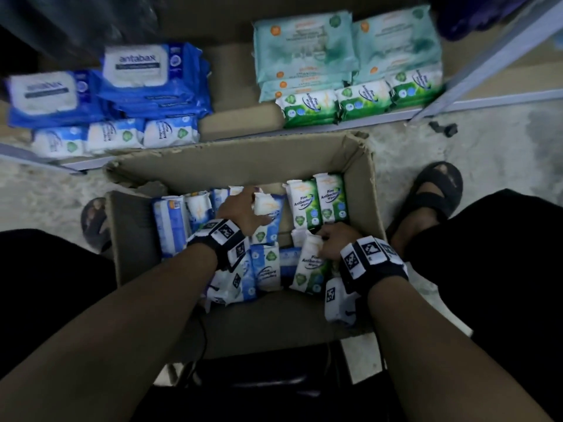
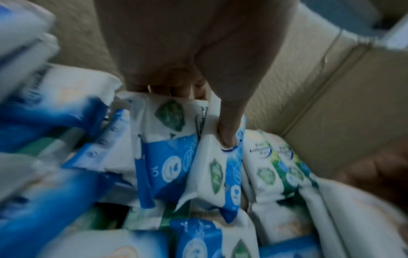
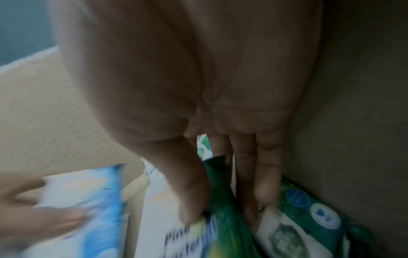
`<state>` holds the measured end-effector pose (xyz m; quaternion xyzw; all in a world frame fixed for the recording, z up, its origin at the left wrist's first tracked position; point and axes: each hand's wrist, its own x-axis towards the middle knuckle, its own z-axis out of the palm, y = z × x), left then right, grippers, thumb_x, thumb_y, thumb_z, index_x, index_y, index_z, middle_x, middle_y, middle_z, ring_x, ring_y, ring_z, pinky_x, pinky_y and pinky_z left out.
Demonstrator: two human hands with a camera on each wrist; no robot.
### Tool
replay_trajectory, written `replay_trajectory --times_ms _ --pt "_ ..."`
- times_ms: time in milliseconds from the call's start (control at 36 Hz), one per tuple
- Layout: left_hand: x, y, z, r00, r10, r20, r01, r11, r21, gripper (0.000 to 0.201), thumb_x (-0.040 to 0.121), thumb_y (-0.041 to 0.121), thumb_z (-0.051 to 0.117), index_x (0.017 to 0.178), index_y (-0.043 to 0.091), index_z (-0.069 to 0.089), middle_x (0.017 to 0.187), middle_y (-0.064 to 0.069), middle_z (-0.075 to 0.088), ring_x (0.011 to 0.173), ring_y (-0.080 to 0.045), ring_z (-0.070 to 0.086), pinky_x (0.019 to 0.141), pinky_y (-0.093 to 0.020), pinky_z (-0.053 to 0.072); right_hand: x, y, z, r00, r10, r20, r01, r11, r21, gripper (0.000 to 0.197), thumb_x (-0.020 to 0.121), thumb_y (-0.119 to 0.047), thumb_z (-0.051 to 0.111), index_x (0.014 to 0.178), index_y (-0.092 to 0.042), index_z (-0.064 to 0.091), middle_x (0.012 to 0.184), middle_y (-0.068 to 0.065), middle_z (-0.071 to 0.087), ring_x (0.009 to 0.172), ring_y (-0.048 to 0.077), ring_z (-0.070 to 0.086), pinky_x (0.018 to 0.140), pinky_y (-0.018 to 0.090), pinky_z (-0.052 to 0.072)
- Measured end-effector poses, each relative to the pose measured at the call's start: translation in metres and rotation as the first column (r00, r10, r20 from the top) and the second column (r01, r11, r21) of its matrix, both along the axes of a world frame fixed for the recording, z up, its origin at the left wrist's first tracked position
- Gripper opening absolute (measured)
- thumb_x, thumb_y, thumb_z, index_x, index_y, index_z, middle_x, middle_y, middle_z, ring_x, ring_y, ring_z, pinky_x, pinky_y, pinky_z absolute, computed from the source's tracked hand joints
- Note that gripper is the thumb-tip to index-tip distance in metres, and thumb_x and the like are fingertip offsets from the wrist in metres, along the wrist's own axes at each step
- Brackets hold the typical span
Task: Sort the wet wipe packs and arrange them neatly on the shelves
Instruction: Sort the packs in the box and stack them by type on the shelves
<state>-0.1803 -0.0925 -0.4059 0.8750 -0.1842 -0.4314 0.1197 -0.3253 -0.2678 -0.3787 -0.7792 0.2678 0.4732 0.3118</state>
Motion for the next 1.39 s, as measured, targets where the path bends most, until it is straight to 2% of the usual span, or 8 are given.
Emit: replay_trajectory --times_ms 139,417,528,694,805,917,1194,1389 --pt "0.014 0.029 0.023 0.996 0.052 -0.072 -0.054 0.998 -0.021 0.085 0.084 0.051 0.070 0.150 0.015 0.030 0.147 -0.005 0.046 0.127 -0.027 0.050 0.095 -0.035 0.044 0.008 0.002 0.005 0.991 0.127 -0.035 -0.126 0.992 0.019 0.061 0.090 -0.027 0.070 0.145 -0.016 0.046 0.149 0.008 0.044 0.130 0.028 0.047 0.105 0.035 0.043" --pt "-0.011 0.076 0.030 0.975 -0.151 -0.162 0.183 0.961 0.205 0.092 0.086 0.054 0.067 0.154 0.010 0.022 0.158 -0.008 0.029 0.142 -0.027 0.033 0.111 -0.031 0.031 0.051 0.011 0.026 0.987 0.092 0.135 -0.098 0.995 0.034 0.060 0.095 -0.027 0.064 0.148 -0.022 0.039 0.152 0.004 0.039 0.132 0.028 0.045 0.100 0.034 0.042" --pt "-0.020 0.073 0.030 0.980 -0.194 -0.053 0.200 0.964 0.175 0.063 0.078 0.056 0.074 0.122 0.013 0.058 0.131 -0.013 0.051 0.113 -0.029 0.054 0.089 -0.035 0.048 0.068 0.023 0.027 0.938 -0.008 0.346 0.027 0.998 -0.052 0.055 0.094 -0.019 0.065 0.145 -0.025 0.045 0.145 0.003 0.050 0.121 0.026 0.055 0.088 0.024 0.044" --pt "-0.017 0.073 0.026 0.971 -0.199 -0.131 0.212 0.972 0.096 0.067 0.072 0.049 0.081 0.125 0.016 0.058 0.124 -0.003 0.061 0.110 -0.023 0.058 0.086 -0.032 0.051 0.094 0.038 0.005 0.914 0.084 0.397 -0.026 0.989 -0.149 0.049 0.092 -0.016 0.064 0.137 -0.031 0.052 0.132 0.007 0.061 0.113 0.027 0.061 0.095 0.033 0.051" --pt "-0.015 0.076 0.024 0.949 -0.282 -0.139 0.295 0.952 0.084 0.064 0.067 0.056 0.082 0.114 0.020 0.058 0.110 -0.001 0.065 0.098 -0.021 0.061 0.084 -0.034 0.052 0.100 0.040 -0.016 0.922 0.155 0.354 -0.112 0.984 -0.137 0.054 0.092 -0.013 0.064 0.140 -0.032 0.050 0.142 0.006 0.053 0.121 0.027 0.056 0.097 0.025 0.045" --pt "-0.012 0.073 0.022 0.937 -0.323 -0.134 0.334 0.940 0.069 0.056 0.060 0.062 0.082 0.099 0.024 0.069 0.093 0.003 0.069 0.084 -0.017 0.064 0.072 -0.028 0.050 0.098 0.044 -0.033 0.906 0.261 0.333 -0.189 0.954 -0.234 0.056 0.094 -0.014 0.057 0.145 -0.032 0.043 0.154 0.004 0.039 0.136 0.032 0.038 0.109 0.039 0.040" --pt "-0.002 0.065 0.016 0.900 -0.341 -0.272 0.370 0.927 0.060 0.056 0.062 0.058 0.084 0.102 0.022 0.072 0.099 0.000 0.071 0.089 -0.019 0.067 0.081 -0.040 0.059 0.068 0.061 -0.045 0.833 0.347 0.431 -0.116 0.871 -0.477 0.050 0.088 -0.040 0.064 0.133 -0.022 0.053 0.129 0.011 0.045 0.118 0.035 0.039 0.098 0.049 0.040" --pt "-0.004 0.069 0.010 0.906 -0.340 -0.251 0.362 0.931 0.048 0.056 0.063 0.058 0.084 0.106 0.024 0.071 0.103 0.003 0.070 0.093 -0.017 0.065 0.083 -0.036 0.057 0.066 0.056 -0.056 0.827 0.415 0.379 -0.233 0.867 -0.441 0.064 0.088 -0.041 0.068 0.144 -0.027 0.041 0.145 0.001 0.038 0.126 0.029 0.035 0.101 0.044 0.032"
